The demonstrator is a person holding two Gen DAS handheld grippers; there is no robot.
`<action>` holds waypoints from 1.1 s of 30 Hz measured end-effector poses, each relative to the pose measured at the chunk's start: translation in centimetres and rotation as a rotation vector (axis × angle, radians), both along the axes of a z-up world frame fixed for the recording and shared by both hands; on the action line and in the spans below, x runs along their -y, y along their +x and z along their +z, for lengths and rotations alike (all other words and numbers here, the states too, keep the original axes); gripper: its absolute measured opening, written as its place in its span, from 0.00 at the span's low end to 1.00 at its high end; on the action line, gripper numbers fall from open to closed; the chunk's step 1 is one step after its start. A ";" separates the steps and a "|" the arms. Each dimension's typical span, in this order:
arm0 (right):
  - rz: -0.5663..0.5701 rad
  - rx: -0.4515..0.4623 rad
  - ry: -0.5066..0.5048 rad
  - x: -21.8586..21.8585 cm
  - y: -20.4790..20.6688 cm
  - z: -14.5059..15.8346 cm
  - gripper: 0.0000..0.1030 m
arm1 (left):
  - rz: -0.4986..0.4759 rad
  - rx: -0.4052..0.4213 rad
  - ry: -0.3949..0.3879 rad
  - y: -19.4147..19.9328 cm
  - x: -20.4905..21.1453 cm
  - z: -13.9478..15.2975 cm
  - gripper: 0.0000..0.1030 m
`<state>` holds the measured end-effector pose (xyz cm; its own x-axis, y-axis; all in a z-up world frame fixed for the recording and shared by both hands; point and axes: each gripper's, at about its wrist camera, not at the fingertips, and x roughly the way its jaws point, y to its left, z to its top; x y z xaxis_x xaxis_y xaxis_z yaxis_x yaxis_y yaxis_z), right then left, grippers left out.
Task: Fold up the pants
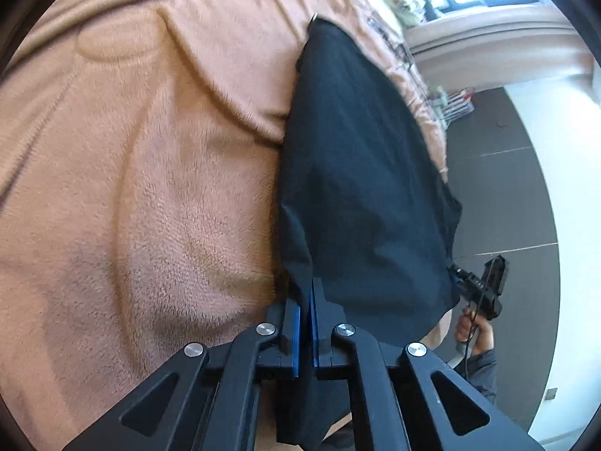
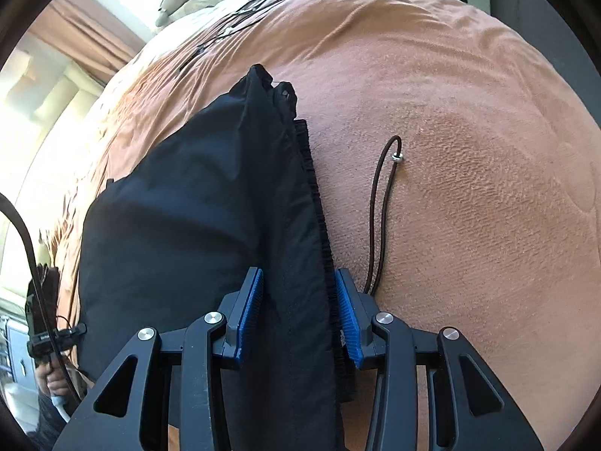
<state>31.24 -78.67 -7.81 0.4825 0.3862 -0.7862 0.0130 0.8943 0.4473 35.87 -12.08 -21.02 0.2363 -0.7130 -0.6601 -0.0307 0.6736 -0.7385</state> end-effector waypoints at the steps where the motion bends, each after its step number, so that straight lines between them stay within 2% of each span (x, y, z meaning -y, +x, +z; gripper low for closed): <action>1: 0.002 -0.001 0.005 0.0 -0.1 0.0 0.36 | 0.007 0.014 -0.006 -0.1 -0.3 0.5 0.03; 11: 0.021 -0.022 0.014 -3.2 -0.7 0.2 0.35 | 0.048 0.052 -0.014 1.1 -3.4 2.3 0.03; 33: 0.132 -0.052 0.051 -17.6 1.7 -1.4 0.34 | 0.194 0.067 0.019 0.3 -16.6 2.5 0.03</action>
